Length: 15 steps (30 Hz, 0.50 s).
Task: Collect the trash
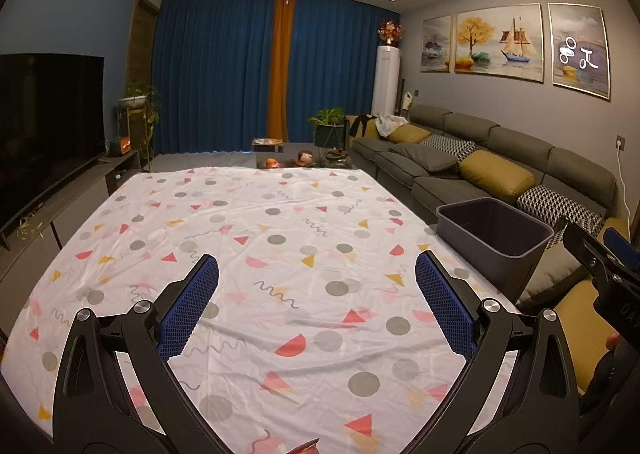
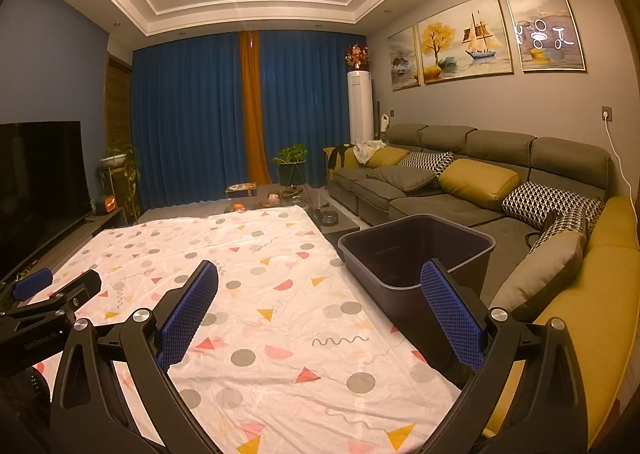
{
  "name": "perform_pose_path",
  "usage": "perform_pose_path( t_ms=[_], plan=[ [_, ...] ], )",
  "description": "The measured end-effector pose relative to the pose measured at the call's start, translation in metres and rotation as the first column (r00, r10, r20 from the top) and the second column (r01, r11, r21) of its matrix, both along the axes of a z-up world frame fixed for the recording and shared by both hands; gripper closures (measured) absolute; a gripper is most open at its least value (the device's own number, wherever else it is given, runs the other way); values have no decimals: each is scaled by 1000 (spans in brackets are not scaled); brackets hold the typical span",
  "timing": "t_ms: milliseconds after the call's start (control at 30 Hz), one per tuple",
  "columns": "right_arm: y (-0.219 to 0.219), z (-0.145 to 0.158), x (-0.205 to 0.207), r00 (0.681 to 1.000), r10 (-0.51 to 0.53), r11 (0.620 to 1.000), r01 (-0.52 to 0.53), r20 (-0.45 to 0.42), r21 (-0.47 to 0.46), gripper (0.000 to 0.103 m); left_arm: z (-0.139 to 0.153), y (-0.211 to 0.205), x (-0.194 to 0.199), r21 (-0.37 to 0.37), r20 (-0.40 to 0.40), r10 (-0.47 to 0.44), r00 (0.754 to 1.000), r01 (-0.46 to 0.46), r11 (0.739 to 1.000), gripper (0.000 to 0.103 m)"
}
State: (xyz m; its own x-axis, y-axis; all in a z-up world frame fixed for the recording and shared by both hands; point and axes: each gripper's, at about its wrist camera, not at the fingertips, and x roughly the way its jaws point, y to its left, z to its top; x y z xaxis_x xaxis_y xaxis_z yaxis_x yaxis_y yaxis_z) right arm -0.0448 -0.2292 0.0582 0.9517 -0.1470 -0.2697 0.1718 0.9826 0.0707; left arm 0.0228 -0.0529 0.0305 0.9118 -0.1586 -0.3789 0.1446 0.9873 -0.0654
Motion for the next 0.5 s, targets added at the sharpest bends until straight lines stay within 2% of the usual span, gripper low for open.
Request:
perform_pose_path(
  t_ms=[500],
  plan=[
    [0,0,0,1000,-1,1000,1,0,1,6,0,1,1,-1,1,-1,1000,1,1000,6]
  ],
)
